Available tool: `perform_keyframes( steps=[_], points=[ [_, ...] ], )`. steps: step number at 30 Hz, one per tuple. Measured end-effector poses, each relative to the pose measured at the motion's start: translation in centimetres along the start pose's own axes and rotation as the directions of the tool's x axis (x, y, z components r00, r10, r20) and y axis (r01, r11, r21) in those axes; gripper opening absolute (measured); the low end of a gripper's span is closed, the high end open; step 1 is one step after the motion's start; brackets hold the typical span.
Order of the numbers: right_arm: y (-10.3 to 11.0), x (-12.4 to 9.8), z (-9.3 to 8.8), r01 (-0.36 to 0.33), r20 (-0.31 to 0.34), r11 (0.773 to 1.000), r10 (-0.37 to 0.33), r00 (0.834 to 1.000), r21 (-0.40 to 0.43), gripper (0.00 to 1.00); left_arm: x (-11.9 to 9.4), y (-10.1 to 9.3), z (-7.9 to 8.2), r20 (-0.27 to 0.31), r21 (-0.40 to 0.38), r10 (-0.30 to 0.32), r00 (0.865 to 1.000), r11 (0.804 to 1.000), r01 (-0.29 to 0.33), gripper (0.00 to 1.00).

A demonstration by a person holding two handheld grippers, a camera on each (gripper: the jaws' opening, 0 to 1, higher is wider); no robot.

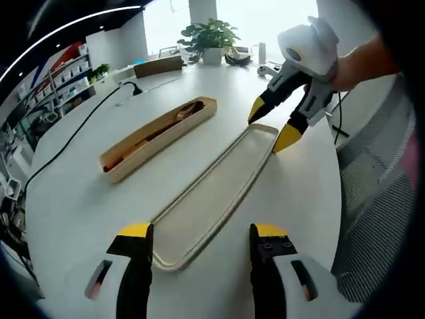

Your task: Arrange the utensils inside the cutlery case until each visible utensil rests in its matching compartment.

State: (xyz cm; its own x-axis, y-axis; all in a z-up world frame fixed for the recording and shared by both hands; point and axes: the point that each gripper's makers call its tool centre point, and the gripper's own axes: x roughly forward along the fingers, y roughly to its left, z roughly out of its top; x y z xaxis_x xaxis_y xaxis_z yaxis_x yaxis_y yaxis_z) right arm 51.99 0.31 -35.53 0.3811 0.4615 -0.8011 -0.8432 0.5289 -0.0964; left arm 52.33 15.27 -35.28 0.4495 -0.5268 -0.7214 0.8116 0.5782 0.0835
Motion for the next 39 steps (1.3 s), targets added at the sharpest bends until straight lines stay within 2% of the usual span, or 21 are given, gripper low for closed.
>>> perform_keyframes(
  steps=[5, 16, 21, 25, 26, 31, 33, 39],
  points=[
    [-0.3, 0.1, 0.0, -0.044, -0.058, 0.998, 0.041, 0.997, -0.049, 0.37, 0.0, 0.3, 0.2, 0.003, 0.003, -0.004, 1.0, 1.0, 0.004, 0.6],
    [-0.5, -0.4, 0.1, -0.201, -0.098, 0.979, 0.198, 0.975, -0.016, 0.34, 0.1, 1.9, 0.6, -0.008, 0.021, 0.004, 1.0, 1.0, -0.004, 0.59],
    [-0.3, -0.4, 0.1, -0.228, -0.107, 0.973, 0.224, 0.969, -0.026, 0.34, 0.1, 2.7, 0.5, -0.015, 0.031, -0.007, 1.0, 0.999, 0.008, 0.56],
    [-0.3, -0.5, 0.1, -0.236, -0.111, 0.971, 0.232, 0.966, -0.029, 0.34, 0.2, 2.9, -0.2, -0.055, 0.047, -0.035, 0.998, 0.998, 0.037, 0.5],
    [-0.3, -0.5, 0.1, -0.238, -0.112, 0.971, 0.234, 0.966, -0.027, 0.34, 0.2, 3.0, -0.1, -0.05, 0.07, -0.034, 0.998, 0.997, 0.038, 0.49],
    [-0.1, -0.5, 0.2, -0.274, -0.107, 0.961, 0.27, 0.957, -0.026, 0.33, 0.3, 3.1, 0.1, -0.051, 0.058, -0.061, 0.997, 0.996, 0.064, 0.48],
    [-0.1, -0.6, 0.2, -0.277, -0.113, 0.961, 0.273, 0.956, -0.025, 0.33, 0.2, 3.2, 0.0, -0.045, 0.047, -0.065, 0.997, 0.997, 0.067, 0.44],
    [-0.1, -0.7, 0.1, -0.297, -0.088, 0.955, 0.296, 0.951, 0.001, 0.33, 0.1, 3.0, -0.1, -0.046, 0.07, -0.074, 0.996, 0.995, 0.077, 0.41]
  ],
)
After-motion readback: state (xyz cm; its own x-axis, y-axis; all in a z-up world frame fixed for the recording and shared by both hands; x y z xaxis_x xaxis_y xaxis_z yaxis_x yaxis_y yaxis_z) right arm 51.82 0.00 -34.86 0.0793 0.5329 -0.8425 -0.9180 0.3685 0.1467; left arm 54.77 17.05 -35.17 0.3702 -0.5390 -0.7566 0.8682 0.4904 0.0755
